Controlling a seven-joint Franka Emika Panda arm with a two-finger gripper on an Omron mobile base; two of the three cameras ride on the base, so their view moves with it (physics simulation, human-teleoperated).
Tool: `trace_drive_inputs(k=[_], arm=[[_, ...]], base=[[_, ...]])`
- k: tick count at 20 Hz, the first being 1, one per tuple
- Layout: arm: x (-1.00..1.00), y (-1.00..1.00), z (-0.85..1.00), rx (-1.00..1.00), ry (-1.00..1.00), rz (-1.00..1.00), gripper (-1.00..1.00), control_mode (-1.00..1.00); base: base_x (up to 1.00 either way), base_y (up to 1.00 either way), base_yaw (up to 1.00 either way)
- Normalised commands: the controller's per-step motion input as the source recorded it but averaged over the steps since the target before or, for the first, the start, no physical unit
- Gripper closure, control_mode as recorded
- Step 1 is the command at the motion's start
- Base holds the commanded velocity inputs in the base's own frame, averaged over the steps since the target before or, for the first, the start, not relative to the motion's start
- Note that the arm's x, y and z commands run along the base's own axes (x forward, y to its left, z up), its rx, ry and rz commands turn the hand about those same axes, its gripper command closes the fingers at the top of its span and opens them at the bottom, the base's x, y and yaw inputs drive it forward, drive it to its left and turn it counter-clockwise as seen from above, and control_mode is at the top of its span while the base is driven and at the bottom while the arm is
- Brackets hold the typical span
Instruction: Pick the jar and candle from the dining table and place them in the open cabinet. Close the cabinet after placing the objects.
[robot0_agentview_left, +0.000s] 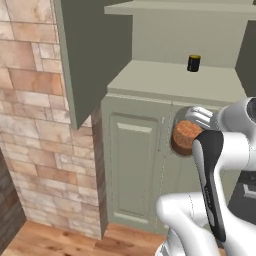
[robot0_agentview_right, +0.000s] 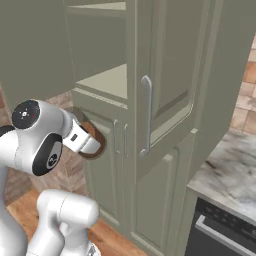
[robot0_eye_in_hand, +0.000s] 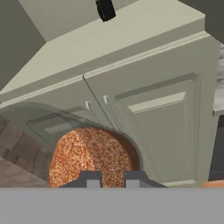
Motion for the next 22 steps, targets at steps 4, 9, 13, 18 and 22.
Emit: trace_drive_inputs(k=[4, 9, 13, 18, 22], arm=[[0.00, 0.00, 0.00, 0.00, 0.00, 0.00, 1.00, 1.00], [0.00, 0.00, 0.00, 0.00, 0.00, 0.00, 1.00, 1.00], [0.00, 0.00, 0.00, 0.00, 0.00, 0.00, 1.00, 1.00], [0.00, 0.00, 0.00, 0.00, 0.00, 0.00, 1.00, 1.00], [0.00, 0.00, 0.00, 0.00, 0.00, 0.00, 1.00, 1.00]], base=[[0.46, 0.14, -0.17], [0.50, 0.18, -0.16], [0.58, 0.24, -0.14], [0.53, 0.18, -0.14], [0.49, 0.10, -0.15]])
